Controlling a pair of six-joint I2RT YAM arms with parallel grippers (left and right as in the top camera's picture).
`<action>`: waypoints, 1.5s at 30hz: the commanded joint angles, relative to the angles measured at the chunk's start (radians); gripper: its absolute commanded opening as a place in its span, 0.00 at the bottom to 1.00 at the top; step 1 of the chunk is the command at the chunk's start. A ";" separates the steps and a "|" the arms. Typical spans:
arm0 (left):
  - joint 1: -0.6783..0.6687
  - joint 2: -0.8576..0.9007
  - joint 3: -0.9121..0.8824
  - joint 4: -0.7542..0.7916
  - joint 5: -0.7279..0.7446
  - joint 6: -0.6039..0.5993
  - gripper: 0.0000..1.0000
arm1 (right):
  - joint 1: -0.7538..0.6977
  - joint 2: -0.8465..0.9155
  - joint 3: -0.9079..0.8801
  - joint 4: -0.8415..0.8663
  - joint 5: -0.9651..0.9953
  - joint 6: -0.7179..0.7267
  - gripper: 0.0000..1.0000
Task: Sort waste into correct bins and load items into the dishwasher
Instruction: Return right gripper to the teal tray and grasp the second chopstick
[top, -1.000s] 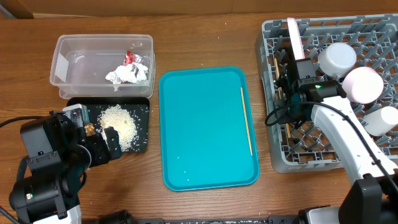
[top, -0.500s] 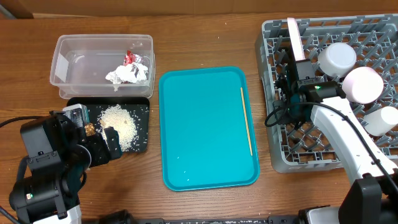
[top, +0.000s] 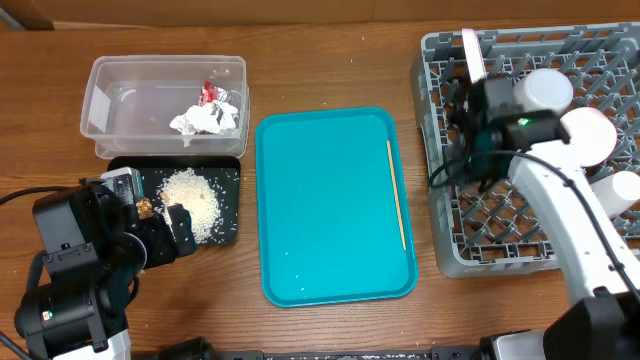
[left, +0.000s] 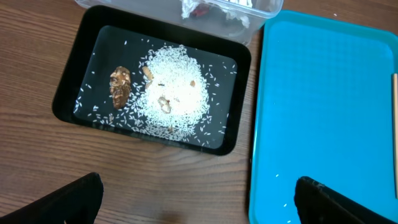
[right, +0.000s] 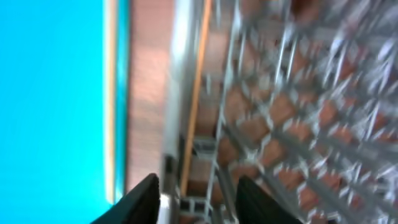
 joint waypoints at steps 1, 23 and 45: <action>0.008 -0.005 0.000 0.003 0.014 -0.007 1.00 | 0.000 -0.010 0.143 0.018 -0.239 0.016 0.46; 0.008 -0.005 0.000 0.003 0.014 -0.007 1.00 | 0.209 0.282 0.076 0.134 -0.126 0.167 0.54; 0.008 -0.005 0.000 0.003 0.014 -0.007 1.00 | 0.218 0.488 0.076 0.176 -0.160 0.252 0.54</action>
